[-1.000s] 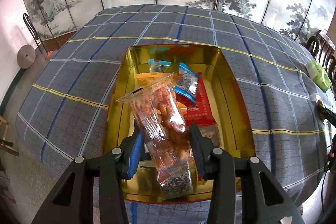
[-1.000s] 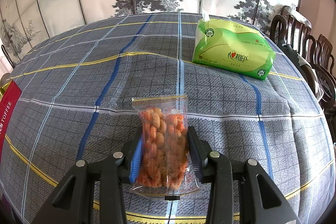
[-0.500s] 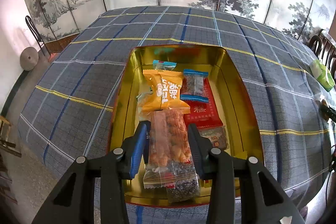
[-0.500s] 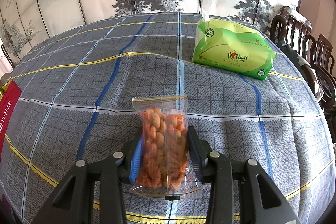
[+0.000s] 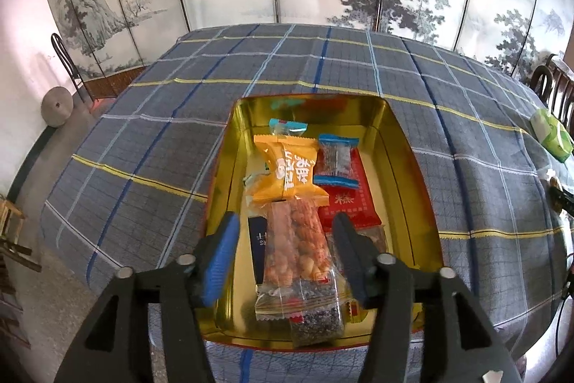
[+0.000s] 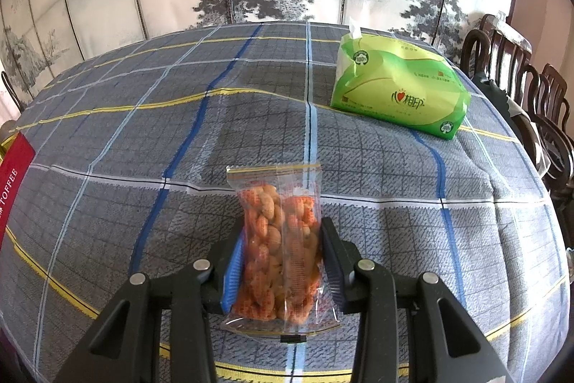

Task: Organize snacks
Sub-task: 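Carry the right tool's peanut bag into the gold tray and open the right tool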

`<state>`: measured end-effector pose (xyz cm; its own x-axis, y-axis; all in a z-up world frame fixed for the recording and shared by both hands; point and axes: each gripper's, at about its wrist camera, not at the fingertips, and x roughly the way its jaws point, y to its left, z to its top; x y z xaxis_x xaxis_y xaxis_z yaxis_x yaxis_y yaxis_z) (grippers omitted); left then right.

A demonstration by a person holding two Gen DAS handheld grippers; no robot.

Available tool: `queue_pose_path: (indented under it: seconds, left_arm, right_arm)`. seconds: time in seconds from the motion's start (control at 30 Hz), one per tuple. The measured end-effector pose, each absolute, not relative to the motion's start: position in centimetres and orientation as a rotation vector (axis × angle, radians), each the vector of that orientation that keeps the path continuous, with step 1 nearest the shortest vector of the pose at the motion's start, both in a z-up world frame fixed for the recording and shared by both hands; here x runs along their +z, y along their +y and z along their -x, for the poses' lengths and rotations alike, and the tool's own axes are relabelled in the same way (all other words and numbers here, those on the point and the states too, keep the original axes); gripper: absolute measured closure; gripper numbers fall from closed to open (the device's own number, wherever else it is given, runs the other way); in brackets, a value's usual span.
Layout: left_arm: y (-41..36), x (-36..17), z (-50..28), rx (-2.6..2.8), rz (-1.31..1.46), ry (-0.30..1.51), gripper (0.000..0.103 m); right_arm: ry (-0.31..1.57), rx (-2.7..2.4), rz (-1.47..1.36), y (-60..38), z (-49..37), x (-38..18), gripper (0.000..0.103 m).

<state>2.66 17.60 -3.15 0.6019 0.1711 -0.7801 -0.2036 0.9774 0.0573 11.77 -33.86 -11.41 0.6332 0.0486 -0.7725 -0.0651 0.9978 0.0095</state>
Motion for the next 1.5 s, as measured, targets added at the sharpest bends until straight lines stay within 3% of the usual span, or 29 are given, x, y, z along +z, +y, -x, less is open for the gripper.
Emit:
queue_pose_path:
  seconds: [0.57,1.03,1.2,1.5]
  left_arm:
    - [17.8,-1.6,-1.4,0.242,0.011,0.827,0.042]
    - [19.1,-2.1,-0.7,0.257,0.022,0.837,0.041]
    - [20.0,-2.3,-0.3,0.272,0.032,0.832,0.031]
    - [21.7,-2.5,0.3,0.291,0.038,0.826,0.031]
  right_arm:
    - [0.871,0.214,0.008,-27.5,-9.1,-10.2,0.064]
    - [0.768,0.485,0.080,-15.2,-6.7,-4.2,0.064]
    - [0.740,0.593,0.107,-9.9,-5.7,-2.5,0.063]
    - [0.747,0.727,0.149,-2.4,-5.3,-1.8,0.064]
